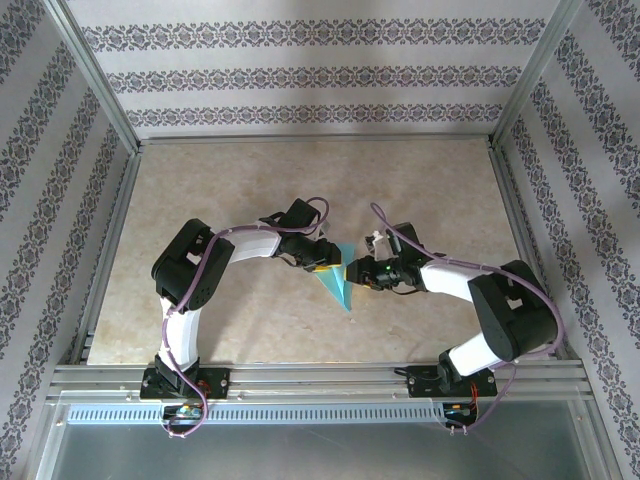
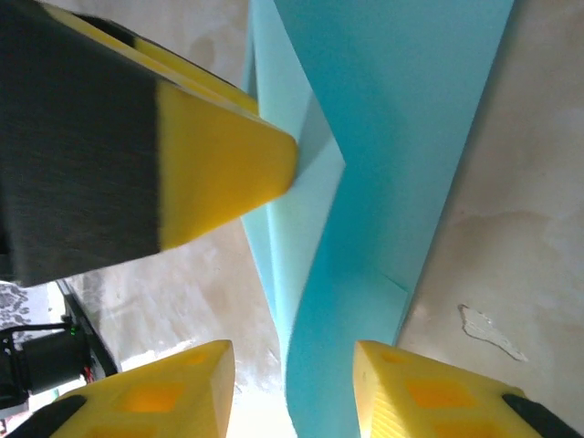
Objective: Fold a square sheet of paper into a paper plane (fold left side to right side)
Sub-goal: Fourth fold the wing at the center of the table.
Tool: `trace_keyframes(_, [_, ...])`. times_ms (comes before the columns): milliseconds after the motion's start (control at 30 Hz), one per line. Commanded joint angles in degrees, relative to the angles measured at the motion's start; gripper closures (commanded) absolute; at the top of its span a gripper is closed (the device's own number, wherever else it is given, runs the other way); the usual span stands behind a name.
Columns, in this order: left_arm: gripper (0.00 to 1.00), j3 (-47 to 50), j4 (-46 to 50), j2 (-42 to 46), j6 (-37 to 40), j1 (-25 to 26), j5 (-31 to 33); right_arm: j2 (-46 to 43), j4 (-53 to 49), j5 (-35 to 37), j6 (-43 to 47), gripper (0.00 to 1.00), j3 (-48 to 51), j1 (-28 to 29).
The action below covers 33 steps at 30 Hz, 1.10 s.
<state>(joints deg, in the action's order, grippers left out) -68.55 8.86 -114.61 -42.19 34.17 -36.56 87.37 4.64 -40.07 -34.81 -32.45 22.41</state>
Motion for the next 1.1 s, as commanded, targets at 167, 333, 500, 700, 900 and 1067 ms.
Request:
trace_keyframes(167, [0.6, -0.1, 2.7, -1.5, 1.3, 0.6, 3.0, 3.9, 6.1, -0.8, -2.9, 0.72, 0.2, 2.1])
trace_keyframes(333, [0.6, 0.1, 2.8, -1.4, 1.3, 0.6, 3.0, 4.4, 5.8, -0.2, -2.7, 0.87, 0.0, 2.1])
trace_keyframes(500, [0.6, 0.0, 3.0, -1.4, 1.4, 0.6, 3.1, 2.7, 3.2, 3.0, -1.6, 1.0, 0.5, 1.2])
trace_keyframes(700, [0.6, -0.2, 2.9, -1.3, 1.4, 0.6, 2.9, 2.5, -1.0, 6.0, 0.7, 1.0, -0.5, 0.9])
trace_keyframes(900, [0.6, -0.2, 3.0, -1.3, 1.5, 0.6, 2.9, 3.0, -1.9, 7.2, 1.1, 1.0, -1.3, 0.9])
trace_keyframes(1067, [0.6, -0.2, 3.1, -1.3, 1.6, 0.6, 3.1, 3.2, -2.2, 7.5, 1.2, 1.0, -1.8, 1.1])
